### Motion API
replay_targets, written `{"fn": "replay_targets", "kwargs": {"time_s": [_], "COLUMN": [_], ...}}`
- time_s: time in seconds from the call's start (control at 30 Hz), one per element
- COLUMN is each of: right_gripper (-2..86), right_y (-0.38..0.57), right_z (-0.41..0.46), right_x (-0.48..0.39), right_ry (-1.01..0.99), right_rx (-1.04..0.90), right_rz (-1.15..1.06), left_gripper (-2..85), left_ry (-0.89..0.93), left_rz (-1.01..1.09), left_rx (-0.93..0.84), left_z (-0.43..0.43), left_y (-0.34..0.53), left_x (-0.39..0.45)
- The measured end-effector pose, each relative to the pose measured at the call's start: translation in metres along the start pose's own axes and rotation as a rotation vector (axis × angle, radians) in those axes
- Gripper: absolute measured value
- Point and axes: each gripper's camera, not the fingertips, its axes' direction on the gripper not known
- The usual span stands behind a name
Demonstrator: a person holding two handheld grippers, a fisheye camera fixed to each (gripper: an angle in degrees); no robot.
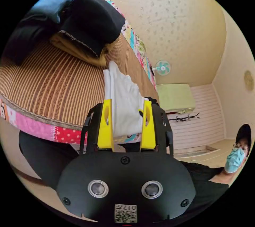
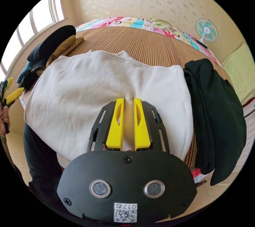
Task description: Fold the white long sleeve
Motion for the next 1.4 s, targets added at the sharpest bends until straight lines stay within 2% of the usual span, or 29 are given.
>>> {"fn": "replay_targets", "kwargs": {"time_s": [0.03, 0.1, 0.13, 0.17, 0.27, 0.3, 0.33, 0.37, 0.43, 0.47, 0.53, 0.6, 0.67, 0.77, 0.97, 1.03, 1.1, 1.17, 1.2, 1.27, 1.4], "right_gripper": [5.1, 3.9, 3.1, 2.4, 1.7, 1.6, 1.3, 1.1, 0.9, 0.8, 0.8, 0.7, 0.6, 0.6, 1.6, 2.5, 4.1, 5.9, 6.1, 5.9, 5.2], "right_y": [-0.012, -0.026, -0.026, -0.020, -0.002, -0.001, -0.007, -0.017, -0.015, -0.022, -0.024, -0.010, 0.015, 0.042, 0.106, 0.123, 0.135, 0.139, 0.138, 0.116, 0.053], "right_z": [-0.006, -0.026, -0.049, -0.075, -0.094, -0.088, -0.064, -0.022, -0.032, -0.041, -0.065, -0.101, -0.138, -0.161, -0.188, -0.200, -0.214, -0.235, -0.242, -0.269, -0.297], "right_x": [0.011, 0.028, 0.033, 0.032, 0.014, 0.006, -0.015, -0.038, -0.040, -0.036, -0.023, 0.001, 0.039, 0.090, 0.186, 0.207, 0.224, 0.238, 0.240, 0.239, 0.222], "right_ry": [-0.062, -0.159, -0.243, -0.343, -0.535, -0.533, -0.473, -0.371, -0.345, -0.350, -0.362, -0.379, -0.358, -0.307, -0.317, -0.358, -0.415, -0.466, -0.474, -0.475, -0.392], "right_rx": [-0.063, -0.150, -0.076, 0.077, 0.350, 0.353, 0.244, -0.032, 0.054, -0.002, -0.016, 0.117, 0.213, 0.163, 0.108, 0.130, 0.168, 0.230, 0.250, 0.339, 0.399], "right_rz": [0.021, 0.112, 0.166, 0.193, 0.228, 0.205, 0.128, 0.048, 0.020, 0.035, 0.070, 0.111, 0.186, 0.288, 0.534, 0.588, 0.621, 0.613, 0.600, 0.496, 0.214], "left_gripper": [16.9, 17.1, 17.0, 16.9, 15.3, 14.4, 12.3, 10.1, 6.5, 6.0, 5.5, 5.3, 5.2, 5.2, 8.9, 11.1, 12.1, 13.0, 13.4, 16.1, 19.1], "left_ry": [-0.089, -0.128, -0.148, -0.162, -0.118, -0.115, -0.095, -0.068, 0.025, 0.074, 0.044, 0.004, 0.018, 0.094, 0.223, 0.253, 0.226, 0.099, 0.057, -0.075, -0.059], "left_rz": [0.006, -0.007, -0.028, -0.060, -0.139, -0.153, -0.181, -0.218, -0.214, -0.157, -0.015, 0.164, 0.362, 0.590, 0.717, 0.722, 0.714, 0.680, 0.656, 0.534, 0.320], "left_rx": [-0.018, -0.026, -0.026, -0.033, -0.031, -0.016, 0.010, 0.027, 0.069, 0.086, 0.089, 0.066, -0.011, -0.130, -0.458, -0.504, -0.412, -0.225, -0.190, -0.147, -0.227], "left_z": [0.012, 0.030, 0.041, 0.054, 0.080, 0.083, 0.087, 0.090, 0.092, 0.094, 0.099, 0.115, 0.159, 0.231, 0.357, 0.361, 0.337, 0.289, 0.279, 0.258, 0.263], "left_y": [0.016, 0.040, 0.053, 0.064, 0.081, 0.083, 0.086, 0.087, 0.088, 0.084, 0.077, 0.069, 0.067, 0.088, 0.163, 0.175, 0.178, 0.174, 0.172, 0.160, 0.139], "left_x": [0.000, -0.004, -0.009, -0.016, -0.032, -0.034, -0.039, -0.043, -0.039, -0.024, 0.016, 0.069, 0.133, 0.196, 0.222, 0.213, 0.198, 0.170, 0.161, 0.123, 0.065]}}
